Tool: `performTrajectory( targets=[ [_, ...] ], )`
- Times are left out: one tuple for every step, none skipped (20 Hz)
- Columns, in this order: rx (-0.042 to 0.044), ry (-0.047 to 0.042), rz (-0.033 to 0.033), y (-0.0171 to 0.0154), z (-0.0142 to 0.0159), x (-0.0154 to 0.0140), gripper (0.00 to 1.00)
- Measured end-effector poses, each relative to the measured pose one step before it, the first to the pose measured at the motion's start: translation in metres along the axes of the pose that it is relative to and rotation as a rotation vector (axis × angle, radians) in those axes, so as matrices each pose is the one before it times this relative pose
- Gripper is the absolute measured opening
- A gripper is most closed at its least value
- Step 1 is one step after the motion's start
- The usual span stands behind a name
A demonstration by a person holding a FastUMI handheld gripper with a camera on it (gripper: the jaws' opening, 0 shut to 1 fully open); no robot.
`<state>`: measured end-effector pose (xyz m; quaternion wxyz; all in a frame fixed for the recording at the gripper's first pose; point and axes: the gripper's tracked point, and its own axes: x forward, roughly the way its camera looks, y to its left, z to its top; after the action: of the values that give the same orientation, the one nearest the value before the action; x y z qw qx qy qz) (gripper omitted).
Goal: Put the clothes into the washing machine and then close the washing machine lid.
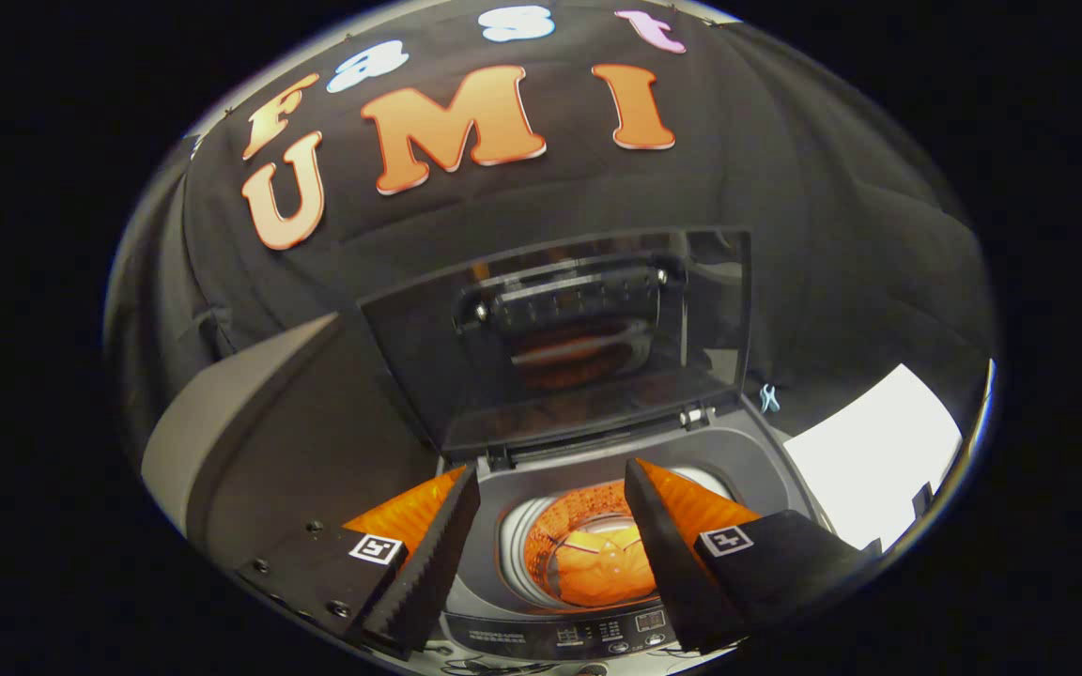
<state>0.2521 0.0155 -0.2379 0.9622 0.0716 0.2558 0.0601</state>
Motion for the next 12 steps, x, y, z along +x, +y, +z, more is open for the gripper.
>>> performTrajectory(
  targets=[
    [-0.00400, -0.03382, -0.00367, 0.00552, 0.01358, -0.01261, 0.99],
    [-0.00526, -0.03866, -0.00494, 0.00504, 0.01678, -0.01084, 0.99],
    [-0.00940, -0.04043, -0.00586, 0.00511, 0.01828, -0.01120, 0.99],
    [-0.01059, -0.04741, -0.00954, 0.00355, 0.02066, -0.00837, 0.99],
    [-0.01149, -0.05259, -0.00860, 0.00275, 0.02340, -0.00766, 0.99],
    [-0.00858, -0.04174, -0.00530, 0.00428, 0.01990, -0.00475, 0.99],
    [-0.00433, -0.02861, -0.00118, 0.00111, 0.01471, -0.00077, 0.98],
    [-0.00123, -0.02809, 0.01516, 0.00525, 0.01495, 0.00031, 0.98],
    [-0.00024, -0.02686, 0.01838, 0.00790, 0.01679, 0.00439, 0.98],
    [-0.00416, -0.02306, 0.01226, 0.00334, 0.01395, 0.00785, 0.98],
    [-0.00463, -0.02300, 0.01386, -0.00025, 0.01327, 0.00882, 0.98],
    [-0.00910, -0.01710, 0.02095, 0.00155, 0.01166, 0.00928, 0.98]
  ],
)
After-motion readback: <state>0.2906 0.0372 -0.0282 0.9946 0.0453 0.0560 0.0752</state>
